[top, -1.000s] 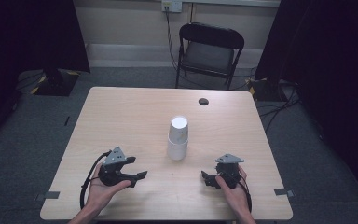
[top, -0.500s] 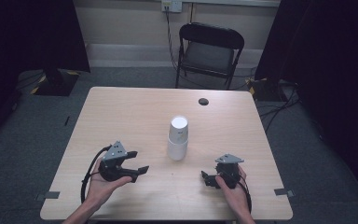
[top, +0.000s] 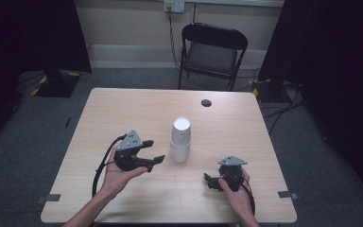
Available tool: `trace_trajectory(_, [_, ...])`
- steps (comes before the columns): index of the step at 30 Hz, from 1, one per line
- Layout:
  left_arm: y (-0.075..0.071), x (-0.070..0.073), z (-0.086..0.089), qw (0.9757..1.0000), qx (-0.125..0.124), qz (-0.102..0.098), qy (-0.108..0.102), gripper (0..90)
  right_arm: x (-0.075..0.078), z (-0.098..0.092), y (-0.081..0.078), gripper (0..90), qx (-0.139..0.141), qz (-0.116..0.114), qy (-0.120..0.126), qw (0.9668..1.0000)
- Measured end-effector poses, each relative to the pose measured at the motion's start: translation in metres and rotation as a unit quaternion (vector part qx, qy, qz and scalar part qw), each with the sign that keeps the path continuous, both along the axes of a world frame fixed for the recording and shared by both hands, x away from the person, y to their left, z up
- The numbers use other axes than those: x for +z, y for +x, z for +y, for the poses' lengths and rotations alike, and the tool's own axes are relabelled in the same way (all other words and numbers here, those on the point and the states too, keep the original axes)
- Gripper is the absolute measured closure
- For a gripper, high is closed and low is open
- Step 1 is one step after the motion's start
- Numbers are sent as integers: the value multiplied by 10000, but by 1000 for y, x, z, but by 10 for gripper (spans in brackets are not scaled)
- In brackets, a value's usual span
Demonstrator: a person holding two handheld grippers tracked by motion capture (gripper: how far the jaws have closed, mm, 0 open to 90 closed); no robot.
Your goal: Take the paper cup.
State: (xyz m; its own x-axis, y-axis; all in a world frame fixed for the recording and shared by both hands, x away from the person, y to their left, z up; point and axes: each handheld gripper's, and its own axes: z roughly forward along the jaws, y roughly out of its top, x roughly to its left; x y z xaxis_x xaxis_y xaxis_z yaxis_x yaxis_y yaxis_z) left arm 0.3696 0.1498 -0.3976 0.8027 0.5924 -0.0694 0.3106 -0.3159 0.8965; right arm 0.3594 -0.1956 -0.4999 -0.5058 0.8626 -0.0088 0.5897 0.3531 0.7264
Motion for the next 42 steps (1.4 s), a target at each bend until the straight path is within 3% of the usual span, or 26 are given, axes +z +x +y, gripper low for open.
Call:
trace_trajectory(3, [12, -1, -4, 9998, 20, 144, -106, 281, 0, 0, 0, 89, 4, 2, 3, 10000])
trace_trajectory(8, [22, 2, -10, 9999, -5, 39, -98, 244, 0, 0, 0, 89, 3, 2, 3, 10000])
trace_trajectory(13, [39, 7, -23, 9989, 37, 217, -423, 188, 0, 0, -1, 93, -1, -17, -10, 10000])
trace_trajectory(14, [42, 11, -30, 9985, -92, 288, -459, 167, 0, 0, -1, 93, -1, -13, -7, 10000])
trace_trajectory(16, [42, 15, -39, 9994, -51, 113, -325, 168, 0, 0, -1, 93, 0, -12, -6, 10000])
trace_trajectory(20, [50, 22, -52, 9997, -68, -28, -215, 161, 0, 0, -1, 94, 11, -15, -8, 10000])
trace_trajectory(24, [53, 25, -59, 9995, -45, -137, -296, 163, 0, 0, -1, 93, 13, -12, -7, 10000])
trace_trajectory(26, [55, 26, -65, 9994, -15, -309, -175, 164, 0, 0, -1, 93, 22, -9, -6, 10000])
trace_trajectory(30, [63, 25, -71, 9995, 20, -246, -188, 165, 0, 0, -1, 93, 26, -5, -5, 10000])
trace_trajectory(34, [71, 15, -74, 9995, 38, -282, 96, 186, 0, 0, -1, 93, 29, -6, -3, 10000])
trace_trajectory(38, [72, 9, -75, 9997, 53, -251, 6, 212, 0, 0, -1, 93, 28, -3, -2, 10000])
trace_trajectory(42, [73, 9, -78, 9994, 59, -319, 72, 224, 0, 0, -1, 93, 28, -3, -2, 10000])
